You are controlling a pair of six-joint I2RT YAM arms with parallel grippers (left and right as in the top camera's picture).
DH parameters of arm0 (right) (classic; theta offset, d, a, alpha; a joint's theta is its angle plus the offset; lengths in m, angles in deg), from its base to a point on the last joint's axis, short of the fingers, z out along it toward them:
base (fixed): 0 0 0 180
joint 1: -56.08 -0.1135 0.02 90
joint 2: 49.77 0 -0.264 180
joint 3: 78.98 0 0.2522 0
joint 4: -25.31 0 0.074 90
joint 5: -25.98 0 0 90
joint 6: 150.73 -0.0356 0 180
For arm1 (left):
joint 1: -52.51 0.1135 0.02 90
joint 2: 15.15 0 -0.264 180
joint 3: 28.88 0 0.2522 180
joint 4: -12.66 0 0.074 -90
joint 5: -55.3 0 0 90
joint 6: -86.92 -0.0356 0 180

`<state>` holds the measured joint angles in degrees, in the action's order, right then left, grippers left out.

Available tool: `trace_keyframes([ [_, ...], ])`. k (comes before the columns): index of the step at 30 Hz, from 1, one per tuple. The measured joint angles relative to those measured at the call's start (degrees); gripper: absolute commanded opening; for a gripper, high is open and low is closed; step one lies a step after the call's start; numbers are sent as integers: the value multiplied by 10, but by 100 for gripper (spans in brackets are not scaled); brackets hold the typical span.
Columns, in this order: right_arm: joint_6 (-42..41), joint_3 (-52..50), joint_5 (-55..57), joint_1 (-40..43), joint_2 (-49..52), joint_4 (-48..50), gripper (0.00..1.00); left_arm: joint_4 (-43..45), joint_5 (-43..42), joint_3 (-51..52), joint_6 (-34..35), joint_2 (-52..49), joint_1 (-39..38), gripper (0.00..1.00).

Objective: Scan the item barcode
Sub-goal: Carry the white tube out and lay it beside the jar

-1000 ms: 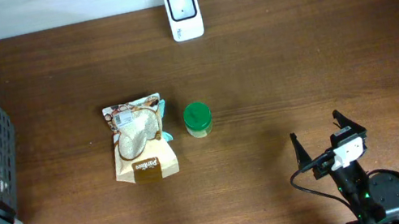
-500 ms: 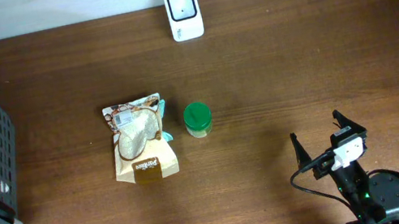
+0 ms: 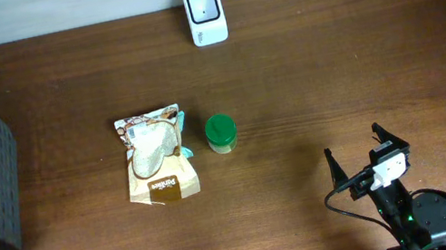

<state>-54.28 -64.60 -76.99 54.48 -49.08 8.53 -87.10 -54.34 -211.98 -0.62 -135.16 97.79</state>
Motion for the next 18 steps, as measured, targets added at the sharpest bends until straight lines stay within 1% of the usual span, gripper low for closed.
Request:
trace_keyframes([
  [3,0,0,0,0,0,0,98,-1,-17,-31,24,46,-8,0],
  [7,0,0,0,0,0,0,98,-23,-37,-50,39,90,-54,0],
  [13,0,0,0,0,0,0,98,-109,-46,-50,47,110,-188,0],
  [16,0,0,0,0,0,0,98,-109,-36,-11,42,106,-276,0],
  [18,0,0,0,0,0,0,98,-110,-23,27,40,105,-315,0],
])
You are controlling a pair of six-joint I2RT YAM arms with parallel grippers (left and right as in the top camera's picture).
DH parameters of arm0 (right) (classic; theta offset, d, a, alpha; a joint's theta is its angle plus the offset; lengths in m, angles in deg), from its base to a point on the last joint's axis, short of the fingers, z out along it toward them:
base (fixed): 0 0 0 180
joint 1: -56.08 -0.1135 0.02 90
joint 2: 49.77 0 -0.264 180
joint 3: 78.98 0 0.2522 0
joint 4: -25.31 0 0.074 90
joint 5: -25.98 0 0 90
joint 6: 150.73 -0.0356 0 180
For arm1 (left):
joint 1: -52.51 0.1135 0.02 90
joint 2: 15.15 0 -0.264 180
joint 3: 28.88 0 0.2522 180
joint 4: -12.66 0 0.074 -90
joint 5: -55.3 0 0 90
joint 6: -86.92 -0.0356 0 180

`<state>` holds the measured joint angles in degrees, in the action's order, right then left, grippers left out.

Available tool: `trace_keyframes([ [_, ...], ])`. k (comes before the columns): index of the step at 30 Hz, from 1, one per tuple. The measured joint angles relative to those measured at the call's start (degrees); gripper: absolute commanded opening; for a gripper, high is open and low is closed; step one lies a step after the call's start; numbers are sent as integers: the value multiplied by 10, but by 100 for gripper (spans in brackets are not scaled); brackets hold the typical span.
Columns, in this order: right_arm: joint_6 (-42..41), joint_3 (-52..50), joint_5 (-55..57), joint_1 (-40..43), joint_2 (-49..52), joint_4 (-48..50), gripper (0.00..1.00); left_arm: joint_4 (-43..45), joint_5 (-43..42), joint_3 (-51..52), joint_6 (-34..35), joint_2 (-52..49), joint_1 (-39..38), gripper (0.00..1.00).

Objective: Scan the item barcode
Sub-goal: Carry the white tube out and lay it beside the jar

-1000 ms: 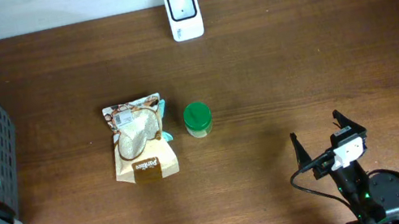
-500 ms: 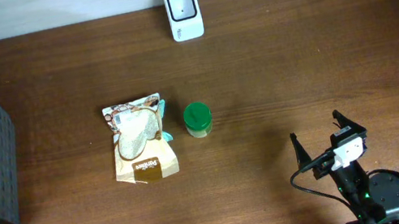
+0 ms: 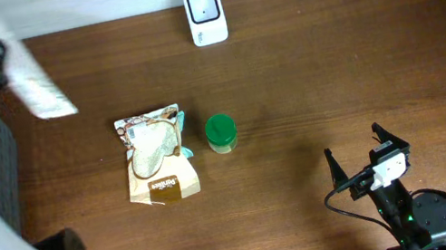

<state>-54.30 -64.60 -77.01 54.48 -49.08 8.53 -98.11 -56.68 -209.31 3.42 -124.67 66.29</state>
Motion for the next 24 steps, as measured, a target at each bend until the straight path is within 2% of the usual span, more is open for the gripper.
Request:
trace_keyframes([
  [5,0,0,0,0,0,0,98,1,20,148,-5,-6,-82,0],
  [10,0,0,0,0,0,0,98,49,63,377,-20,-14,-162,0],
  [14,0,0,0,0,0,0,98,212,67,596,-23,-21,-226,0],
  [16,0,0,0,0,0,0,98,284,62,669,-13,-23,-250,0],
  [20,0,0,0,0,0,0,98,391,57,783,22,-26,-294,0],
  [23,0,0,0,0,0,0,98,447,55,820,54,-26,-314,0],
  [24,0,0,0,0,0,0,98,465,56,829,67,-26,-319,5],
])
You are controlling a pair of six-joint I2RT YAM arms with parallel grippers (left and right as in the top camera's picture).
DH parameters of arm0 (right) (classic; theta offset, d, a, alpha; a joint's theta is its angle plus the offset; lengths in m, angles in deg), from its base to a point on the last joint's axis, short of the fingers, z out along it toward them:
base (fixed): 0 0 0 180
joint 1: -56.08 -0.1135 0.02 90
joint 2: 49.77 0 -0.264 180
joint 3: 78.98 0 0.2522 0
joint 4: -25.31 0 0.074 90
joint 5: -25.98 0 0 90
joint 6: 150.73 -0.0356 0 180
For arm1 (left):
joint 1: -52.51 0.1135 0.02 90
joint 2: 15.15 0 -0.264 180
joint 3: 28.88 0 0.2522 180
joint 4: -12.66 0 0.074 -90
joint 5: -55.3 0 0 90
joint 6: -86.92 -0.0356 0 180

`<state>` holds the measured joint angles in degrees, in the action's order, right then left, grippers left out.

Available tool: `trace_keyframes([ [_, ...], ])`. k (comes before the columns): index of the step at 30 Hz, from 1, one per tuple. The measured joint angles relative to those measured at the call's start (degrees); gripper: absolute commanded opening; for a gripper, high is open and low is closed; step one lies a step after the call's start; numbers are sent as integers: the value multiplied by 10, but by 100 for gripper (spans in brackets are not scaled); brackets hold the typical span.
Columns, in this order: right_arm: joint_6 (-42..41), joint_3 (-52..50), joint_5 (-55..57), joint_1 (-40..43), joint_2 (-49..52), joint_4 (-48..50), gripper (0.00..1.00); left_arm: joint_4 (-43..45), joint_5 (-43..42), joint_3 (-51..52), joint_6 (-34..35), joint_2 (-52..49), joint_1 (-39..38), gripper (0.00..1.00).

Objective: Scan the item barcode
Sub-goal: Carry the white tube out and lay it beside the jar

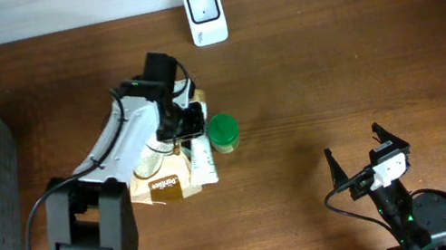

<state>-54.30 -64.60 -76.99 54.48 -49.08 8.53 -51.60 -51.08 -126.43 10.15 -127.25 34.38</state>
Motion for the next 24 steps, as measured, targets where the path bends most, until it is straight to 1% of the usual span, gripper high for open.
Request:
trace_keyframes([
  [2,0,0,0,0,0,0,98,29,0,15,27,0,-11,27],
  [3,0,0,0,0,0,0,98,37,0,19,35,0,-15,34],
  [4,0,0,0,0,0,0,98,41,0,20,47,0,-18,39],
  [6,0,0,0,0,0,0,98,58,-5,20,62,0,-24,46],
  [8,0,0,0,0,0,0,98,63,-9,20,67,0,-31,49],
  [11,0,0,0,0,0,0,98,57,-12,14,73,0,-38,51],
  [15,0,0,0,0,0,0,98,22,-10,-51,72,8,-34,50],
  [18,0,0,0,0,0,0,98,-11,-8,-115,63,36,-14,51],
  [22,0,0,0,0,0,0,98,-41,-4,-198,41,97,32,60],
  [24,0,0,0,0,0,0,98,-50,8,-235,31,128,59,63],
])
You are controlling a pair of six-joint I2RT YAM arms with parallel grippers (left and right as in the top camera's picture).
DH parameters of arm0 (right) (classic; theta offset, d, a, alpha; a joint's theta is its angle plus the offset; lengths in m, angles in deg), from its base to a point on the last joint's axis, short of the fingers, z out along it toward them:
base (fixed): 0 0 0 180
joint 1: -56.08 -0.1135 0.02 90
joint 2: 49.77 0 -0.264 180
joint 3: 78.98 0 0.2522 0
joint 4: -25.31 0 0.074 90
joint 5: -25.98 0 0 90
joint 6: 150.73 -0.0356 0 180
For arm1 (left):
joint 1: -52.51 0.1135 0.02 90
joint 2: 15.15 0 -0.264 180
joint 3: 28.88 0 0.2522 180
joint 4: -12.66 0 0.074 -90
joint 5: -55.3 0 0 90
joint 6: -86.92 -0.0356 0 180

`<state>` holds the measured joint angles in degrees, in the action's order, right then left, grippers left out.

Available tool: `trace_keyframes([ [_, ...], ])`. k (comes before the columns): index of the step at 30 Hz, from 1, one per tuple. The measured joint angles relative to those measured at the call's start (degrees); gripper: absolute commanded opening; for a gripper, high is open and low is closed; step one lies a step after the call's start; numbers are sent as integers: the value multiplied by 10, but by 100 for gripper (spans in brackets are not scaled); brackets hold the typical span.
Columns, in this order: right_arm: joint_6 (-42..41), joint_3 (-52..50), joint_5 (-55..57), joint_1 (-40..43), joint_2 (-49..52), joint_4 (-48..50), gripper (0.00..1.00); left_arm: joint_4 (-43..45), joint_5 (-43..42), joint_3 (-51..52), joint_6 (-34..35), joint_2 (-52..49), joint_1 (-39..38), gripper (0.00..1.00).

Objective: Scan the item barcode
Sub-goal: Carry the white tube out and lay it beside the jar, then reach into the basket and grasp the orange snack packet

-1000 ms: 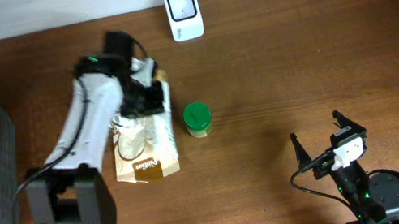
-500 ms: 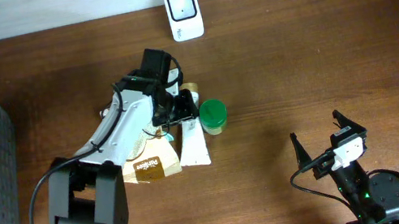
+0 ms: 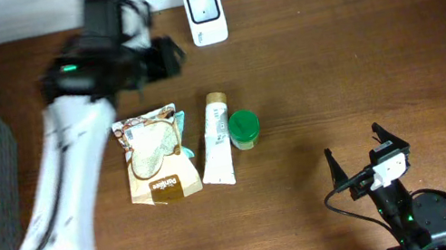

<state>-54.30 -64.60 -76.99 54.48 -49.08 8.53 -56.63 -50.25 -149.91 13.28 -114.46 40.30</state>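
A white tube (image 3: 216, 140) with a tan cap lies on the table between a snack bag (image 3: 155, 155) and a green-lidded jar (image 3: 244, 129), touching the jar. The white barcode scanner (image 3: 205, 15) stands at the far edge. My left gripper (image 3: 163, 55) is blurred and raised left of the scanner, above the bag's far end, and looks open and empty. Near the front right, my right gripper (image 3: 366, 144) rests open with nothing in it.
A dark mesh basket fills the left side of the table, with something orange and white inside it. My left arm (image 3: 67, 180) stretches from the front left corner across the area beside the bag.
The left gripper, then low between bag and jar with the tube, has let it go and now sits raised near the scanner. The jar now sits a little further right.
At first only the bag and the jar lay mid-table and the left arm was at the front left corner. Then the left arm was raised near the basket with a white thing. Then it was down by the jar with the tube, which now lies free.
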Motion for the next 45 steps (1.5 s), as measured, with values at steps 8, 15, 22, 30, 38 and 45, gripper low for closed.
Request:
trace_keyframes([
  [8,0,0,0,0,0,0,98,-8,101,-136,-51,60,187,70],
  [15,0,0,0,0,0,0,98,27,175,-159,-64,52,397,73],
  [22,0,0,0,0,0,0,98,20,226,-164,-89,-72,479,73],
  [30,0,0,0,0,0,0,98,18,299,-163,-154,-189,482,61],
  [38,0,0,0,0,0,0,98,22,325,-163,-195,-286,522,66],
  [45,0,0,0,0,0,0,98,82,280,-163,-242,-356,525,65],
])
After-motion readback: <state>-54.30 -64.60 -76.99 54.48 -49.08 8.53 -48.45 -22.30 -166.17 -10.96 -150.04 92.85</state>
